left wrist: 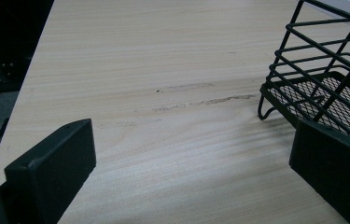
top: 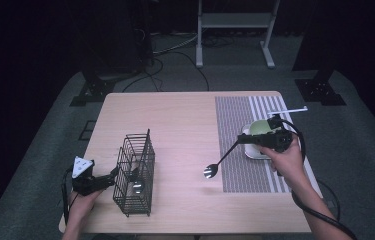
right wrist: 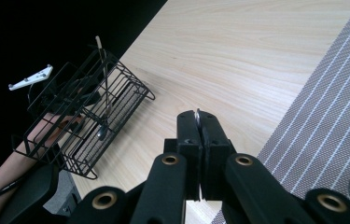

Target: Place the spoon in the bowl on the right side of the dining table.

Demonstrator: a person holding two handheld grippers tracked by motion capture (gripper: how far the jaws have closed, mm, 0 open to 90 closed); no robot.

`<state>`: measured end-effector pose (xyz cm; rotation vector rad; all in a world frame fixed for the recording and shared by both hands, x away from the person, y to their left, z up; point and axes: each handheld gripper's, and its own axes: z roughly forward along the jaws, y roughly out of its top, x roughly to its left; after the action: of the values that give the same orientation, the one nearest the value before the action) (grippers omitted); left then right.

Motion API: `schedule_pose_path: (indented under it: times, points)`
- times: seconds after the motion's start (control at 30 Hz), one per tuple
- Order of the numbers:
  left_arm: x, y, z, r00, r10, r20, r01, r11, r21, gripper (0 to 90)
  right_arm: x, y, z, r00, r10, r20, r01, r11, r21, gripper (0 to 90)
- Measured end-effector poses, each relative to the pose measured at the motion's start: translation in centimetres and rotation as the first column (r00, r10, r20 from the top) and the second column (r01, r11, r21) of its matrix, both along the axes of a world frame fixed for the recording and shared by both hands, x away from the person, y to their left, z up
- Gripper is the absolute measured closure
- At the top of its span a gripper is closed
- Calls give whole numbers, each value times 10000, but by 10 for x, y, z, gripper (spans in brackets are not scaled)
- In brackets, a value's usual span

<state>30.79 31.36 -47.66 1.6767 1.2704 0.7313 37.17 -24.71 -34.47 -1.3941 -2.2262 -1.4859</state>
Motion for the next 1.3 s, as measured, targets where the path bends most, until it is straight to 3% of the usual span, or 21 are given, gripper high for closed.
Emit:
schedule_pose_path:
  times: [0.73, 1.3]
  points:
    - [0, 0, 0, 10000, 7, 7, -7, 10000, 5, 0, 4, -36, 2, 9952, -974, -36, 974, 9952, 24, 885]
    - [0, -1, 0, 10000, 2, 6, -2, 10000, 26, 0, 6, -62, -2, 9840, -1776, -138, 1778, 9840, 135, 885]
